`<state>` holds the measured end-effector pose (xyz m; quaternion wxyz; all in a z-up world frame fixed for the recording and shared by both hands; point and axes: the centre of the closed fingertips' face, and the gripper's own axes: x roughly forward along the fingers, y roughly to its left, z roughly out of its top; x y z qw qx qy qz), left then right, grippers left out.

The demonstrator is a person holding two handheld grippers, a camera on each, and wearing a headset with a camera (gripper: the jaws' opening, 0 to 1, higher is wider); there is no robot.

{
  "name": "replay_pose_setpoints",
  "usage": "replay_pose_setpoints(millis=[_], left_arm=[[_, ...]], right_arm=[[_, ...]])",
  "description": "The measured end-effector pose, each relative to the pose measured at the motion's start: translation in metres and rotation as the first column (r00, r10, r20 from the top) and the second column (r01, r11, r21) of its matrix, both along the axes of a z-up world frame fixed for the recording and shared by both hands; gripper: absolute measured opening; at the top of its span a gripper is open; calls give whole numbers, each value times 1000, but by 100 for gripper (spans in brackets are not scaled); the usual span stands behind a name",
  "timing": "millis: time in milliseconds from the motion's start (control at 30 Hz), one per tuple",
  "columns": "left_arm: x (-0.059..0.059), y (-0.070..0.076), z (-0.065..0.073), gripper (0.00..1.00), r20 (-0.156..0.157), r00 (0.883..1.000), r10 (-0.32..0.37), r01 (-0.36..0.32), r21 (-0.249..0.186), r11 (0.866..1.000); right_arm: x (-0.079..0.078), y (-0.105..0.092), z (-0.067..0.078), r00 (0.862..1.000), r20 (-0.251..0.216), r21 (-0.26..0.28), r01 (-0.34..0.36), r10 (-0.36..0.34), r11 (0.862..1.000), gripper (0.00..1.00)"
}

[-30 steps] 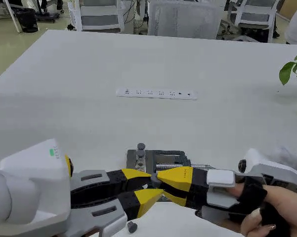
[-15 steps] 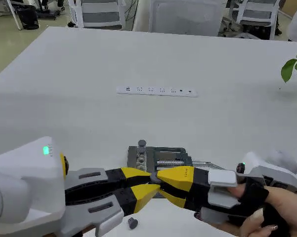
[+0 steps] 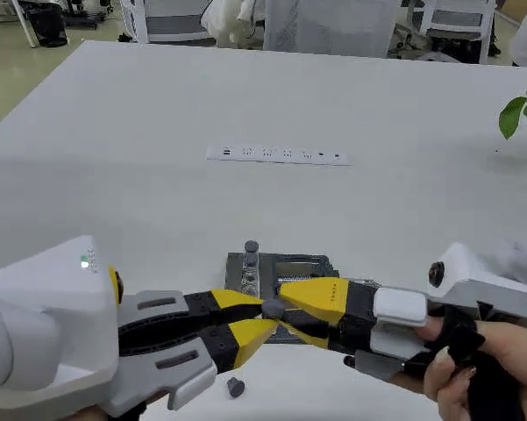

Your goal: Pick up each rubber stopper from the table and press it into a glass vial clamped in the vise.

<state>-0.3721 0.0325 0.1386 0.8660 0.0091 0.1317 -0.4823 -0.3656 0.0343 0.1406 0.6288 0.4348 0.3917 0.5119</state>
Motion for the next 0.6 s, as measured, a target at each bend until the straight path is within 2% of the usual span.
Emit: replay_pose_setpoints(millis=[67,133,167,200,233,267,300,333,400,433,467,500,567,600], left_arm=[[0,1,-2,3,1,1000,-1,1,12,1000],[0,1,-4,3,-1,1000,-4,4,23,1000],[0,1,-5,3,-2,1000,-5,5,30,1000],[0,1,-6,3,-4,1000,-4,5,34,999],[-1,1,-7,3,-7,1000,-6,7,37,999],[-1,1,-9,3,-9,1000,-7,8,44,999],[-2,1,-10,3,-8,1000,-8,8,49,999],[-2,1,-12,3,-12,1000,-10,10,54,998],[-2,2,-14,3,-15,1000,-8,9,58,998],[-3,1,-15,3,-20,1000,-10,11,60,998],[-3,1,-16,3,-23,1000,-12,14,62,998],[-4,0,-18,3,-25,1000,-14,16,67,998],[-5,0,-20,3,-29,999,-16,18,72,997],[-5,0,-21,3,-31,999,-18,20,76,997]], right_arm=[[1,-1,0,998,58,-44,-19,22,999,26],[5,-3,2,988,150,-95,-26,40,995,32],[5,-4,2,974,213,-146,-41,72,988,33],[5,-5,1,963,250,-179,-51,96,982,35],[6,-6,0,946,298,-218,-61,126,974,36],[6,-8,-1,919,357,-277,-67,167,959,37],[6,-8,-1,897,394,-313,-72,199,947,38],[2,-8,-2,860,436,-370,-99,267,924,39],[0,-7,-6,798,491,-450,-113,351,886,40],[0,-5,-7,753,523,-493,-116,400,862,41],[0,-3,-6,726,544,-509,-112,420,853,41],[-2,-1,-6,693,559,-531,-122,455,838,41],[-3,1,-5,651,573,-558,-134,497,819,40],[-3,2,-4,613,588,-582,-133,528,802,40]])
